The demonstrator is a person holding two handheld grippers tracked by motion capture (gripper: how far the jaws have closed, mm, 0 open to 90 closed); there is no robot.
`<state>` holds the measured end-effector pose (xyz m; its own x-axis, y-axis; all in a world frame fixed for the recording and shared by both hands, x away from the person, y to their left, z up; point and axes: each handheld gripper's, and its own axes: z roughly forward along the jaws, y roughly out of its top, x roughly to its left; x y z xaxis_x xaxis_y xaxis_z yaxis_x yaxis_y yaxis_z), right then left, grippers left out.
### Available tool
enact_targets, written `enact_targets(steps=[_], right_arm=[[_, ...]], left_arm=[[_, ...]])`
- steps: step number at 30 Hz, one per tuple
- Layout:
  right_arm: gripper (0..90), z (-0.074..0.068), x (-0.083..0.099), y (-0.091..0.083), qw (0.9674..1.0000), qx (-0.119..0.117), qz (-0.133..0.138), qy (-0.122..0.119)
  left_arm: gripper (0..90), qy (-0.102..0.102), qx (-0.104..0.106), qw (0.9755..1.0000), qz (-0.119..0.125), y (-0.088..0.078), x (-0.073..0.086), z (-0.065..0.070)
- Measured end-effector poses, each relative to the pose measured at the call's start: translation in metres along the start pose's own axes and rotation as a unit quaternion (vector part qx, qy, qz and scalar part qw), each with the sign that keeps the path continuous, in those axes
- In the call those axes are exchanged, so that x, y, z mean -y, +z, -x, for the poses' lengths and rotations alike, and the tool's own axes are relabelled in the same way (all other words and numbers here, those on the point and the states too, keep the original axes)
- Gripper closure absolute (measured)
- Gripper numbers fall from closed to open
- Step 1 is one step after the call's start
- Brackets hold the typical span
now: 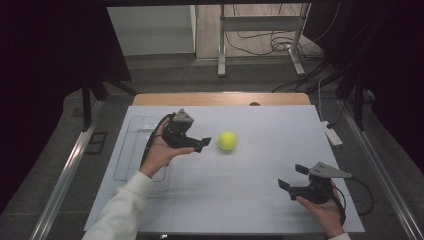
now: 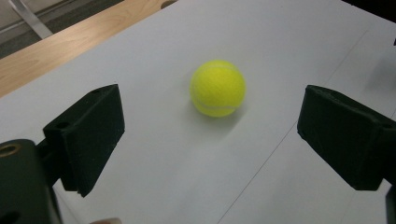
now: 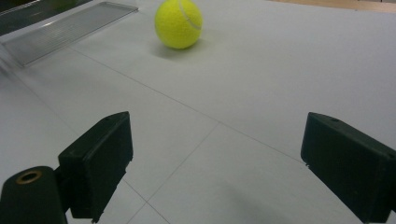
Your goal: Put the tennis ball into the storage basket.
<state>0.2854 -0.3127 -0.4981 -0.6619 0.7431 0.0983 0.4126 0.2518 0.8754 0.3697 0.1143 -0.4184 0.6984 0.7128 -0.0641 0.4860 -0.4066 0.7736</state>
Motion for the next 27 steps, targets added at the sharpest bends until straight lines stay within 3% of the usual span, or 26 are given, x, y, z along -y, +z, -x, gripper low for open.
enact_targets(steps=[27], right_arm=[[9.1,0.001,0.001,0.000,1.0000,-0.001,0.000,0.001]], left_arm=[[8.4,-0.003,0.021,0.9998,-0.007,0.021,-0.020,-0.005]])
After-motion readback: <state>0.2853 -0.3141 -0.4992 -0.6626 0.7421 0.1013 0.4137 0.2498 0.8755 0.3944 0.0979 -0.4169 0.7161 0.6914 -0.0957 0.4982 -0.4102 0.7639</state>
